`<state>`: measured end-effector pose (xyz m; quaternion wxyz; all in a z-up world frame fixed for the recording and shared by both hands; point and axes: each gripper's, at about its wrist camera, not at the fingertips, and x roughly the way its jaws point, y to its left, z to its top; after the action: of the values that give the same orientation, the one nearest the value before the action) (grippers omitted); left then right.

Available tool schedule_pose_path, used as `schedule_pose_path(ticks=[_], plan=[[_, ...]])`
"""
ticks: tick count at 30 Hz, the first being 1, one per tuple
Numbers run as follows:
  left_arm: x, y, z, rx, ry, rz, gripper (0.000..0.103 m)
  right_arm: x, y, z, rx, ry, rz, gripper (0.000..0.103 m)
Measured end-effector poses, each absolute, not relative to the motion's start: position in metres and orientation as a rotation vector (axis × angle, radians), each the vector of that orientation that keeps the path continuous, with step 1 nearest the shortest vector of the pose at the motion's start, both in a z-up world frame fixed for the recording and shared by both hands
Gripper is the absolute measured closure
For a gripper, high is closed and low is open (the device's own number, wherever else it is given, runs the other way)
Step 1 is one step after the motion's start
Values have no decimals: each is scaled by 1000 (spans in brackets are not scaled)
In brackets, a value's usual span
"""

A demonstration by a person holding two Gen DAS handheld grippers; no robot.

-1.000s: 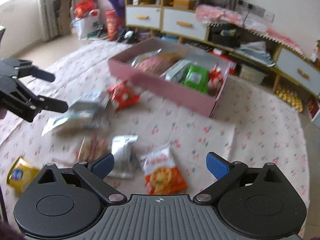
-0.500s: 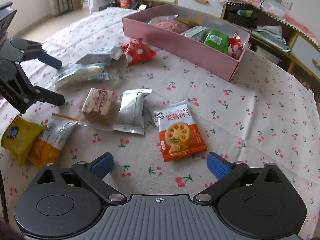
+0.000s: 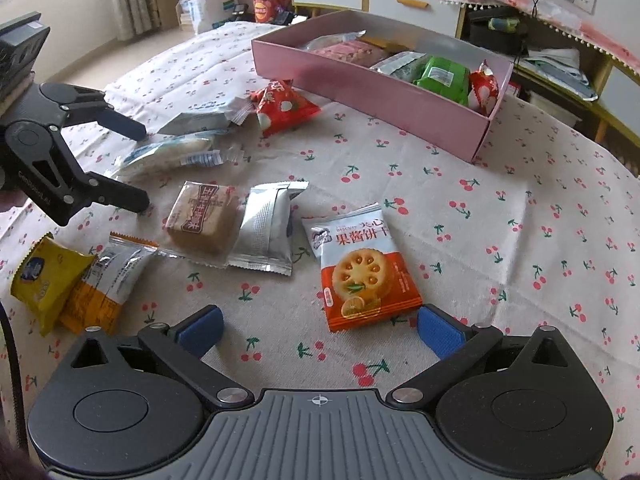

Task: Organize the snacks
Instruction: 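Grasp white bread pack with left tool while right tool grasps orange cookie pack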

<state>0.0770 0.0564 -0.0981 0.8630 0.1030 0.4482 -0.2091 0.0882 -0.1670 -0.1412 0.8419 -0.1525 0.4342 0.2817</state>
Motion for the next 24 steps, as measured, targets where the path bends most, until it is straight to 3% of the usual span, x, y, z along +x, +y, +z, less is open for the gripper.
schedule_pose_path(ticks=[5,16,24], plan=[[76,54,-94,217,964,-462,9,92,-166,-141,-321,920,590,0],[71,40,-85,230,974,-520,51,101,-167,-140,-321,894,540,0],[81,35,-85,171,966,-462,59,109,-167,-139,-326,872,496,0]])
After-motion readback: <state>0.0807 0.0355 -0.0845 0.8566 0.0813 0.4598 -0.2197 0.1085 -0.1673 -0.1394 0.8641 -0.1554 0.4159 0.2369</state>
